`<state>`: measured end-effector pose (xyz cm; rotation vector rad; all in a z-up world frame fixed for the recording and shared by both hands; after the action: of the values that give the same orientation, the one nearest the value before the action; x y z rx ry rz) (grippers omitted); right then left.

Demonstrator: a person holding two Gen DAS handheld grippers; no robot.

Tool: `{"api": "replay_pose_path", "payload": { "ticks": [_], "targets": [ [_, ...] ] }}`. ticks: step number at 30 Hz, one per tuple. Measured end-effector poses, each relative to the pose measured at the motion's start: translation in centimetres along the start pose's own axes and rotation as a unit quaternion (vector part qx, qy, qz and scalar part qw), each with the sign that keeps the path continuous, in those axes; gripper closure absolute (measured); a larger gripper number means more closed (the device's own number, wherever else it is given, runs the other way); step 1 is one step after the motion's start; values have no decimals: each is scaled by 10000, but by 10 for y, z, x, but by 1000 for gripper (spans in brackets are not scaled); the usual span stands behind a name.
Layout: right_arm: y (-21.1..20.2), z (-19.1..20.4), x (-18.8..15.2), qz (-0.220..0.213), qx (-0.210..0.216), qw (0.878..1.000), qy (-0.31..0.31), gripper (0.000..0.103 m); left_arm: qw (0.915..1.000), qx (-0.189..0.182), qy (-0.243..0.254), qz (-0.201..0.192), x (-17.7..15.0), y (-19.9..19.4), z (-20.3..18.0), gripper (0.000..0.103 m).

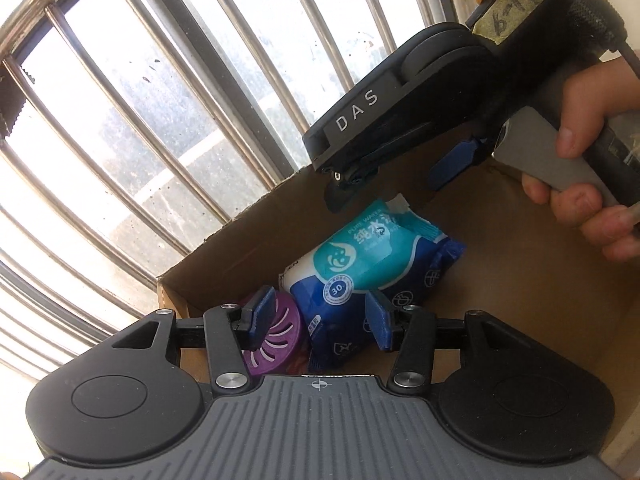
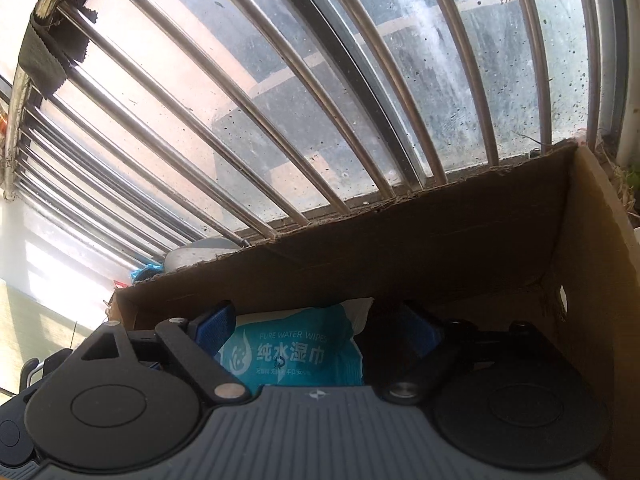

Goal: Organize objects
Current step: 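Lower the wipes pack into the cardboard box and open the right gripper, then withdraw the right gripper from the box toward the white carton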

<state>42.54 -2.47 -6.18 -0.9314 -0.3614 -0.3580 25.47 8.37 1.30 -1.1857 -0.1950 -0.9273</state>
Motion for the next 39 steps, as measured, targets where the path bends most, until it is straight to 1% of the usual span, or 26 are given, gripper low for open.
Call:
{"api": "replay_pose_path", "payload": {
  "ticks": [1,3,4,5,6,7,10,12,15,17,19,22,24,27,29,33,36,39],
  "targets": [
    [-11,-2,1,-120,-41,9999,2,12,10000,41,-1,-70,1,-9,2,43],
    [-35,-2,0,-329,-150,9992,-170,13,9995,196,11,-242,-5,-35,1,34],
    [-47,0,-3,-324,-21,9992,-231,15,9992,260,36,-312,2,-43,-2,34],
    [-57,4,-10,-317,33,9992,-239,15,9990,264,45,-363,28,-39,-12,34],
    [-66,10,-12,-401,45,9989,-233,15,9988,235,23,-427,31,-43,-8,34],
    [-73,19,-9,-511,-1,9983,-267,15,9986,199,-16,-494,29,-55,-10,34],
    [-99,37,-6,-711,17,9954,-635,15,9977,112,-44,-671,25,-84,-22,34],
    [-122,44,-15,-891,115,9926,-820,15,9966,76,-58,-823,16,-103,-32,34],
    [-154,52,-38,-1266,555,9842,-1108,15,9956,-62,-62,-928,-8,-130,-46,33],
    [-171,53,-54,-1350,714,9817,-1140,15,9951,-129,-110,-978,-27,-149,-54,33],
    [-189,51,-72,-1388,904,9792,-1169,15,9941,-292,-298,-997,-44,-143,-61,33],
    [-202,48,-100,-1278,935,9779,-1367,15,9910,-652,-513,-1051,-71,-151,-75,33],
    [-203,48,-117,-1160,873,9778,-1513,15,9891,-743,-617,-1109,-87,-148,-84,33],
    [-195,46,-144,-897,768,9796,-1626,15,9866,-909,-738,-1137,-109,-135,-99,33],
    [-186,42,-160,-689,688,9811,-1672,15,9854,-1059,-825,-1046,-121,-123,-108,33],
    [-173,30,-182,-395,482,9828,-1740,15,9808,-1347,-1018,-975,-134,-110,-121,33],
    [-169,19,-196,-164,492,9845,-1674,15,9791,-1481,-991,-979,-138,-103,-130,33],
    [-166,10,-210,-11,468,9850,-1660,13,9786,-1587,-1012,-827,-138,-91,-137,33]
  ]
}}
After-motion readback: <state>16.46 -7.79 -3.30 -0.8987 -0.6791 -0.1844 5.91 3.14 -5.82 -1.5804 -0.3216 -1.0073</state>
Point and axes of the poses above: each gripper's, at about its wrist camera, not at the fingertips, and y roughly the way its jaws point, z to its left, x to its top, the point moved 4 cm from there along y, roughly the way its jaws point, and after that the axes turned 1 degree about z, right-handed, at the moved point
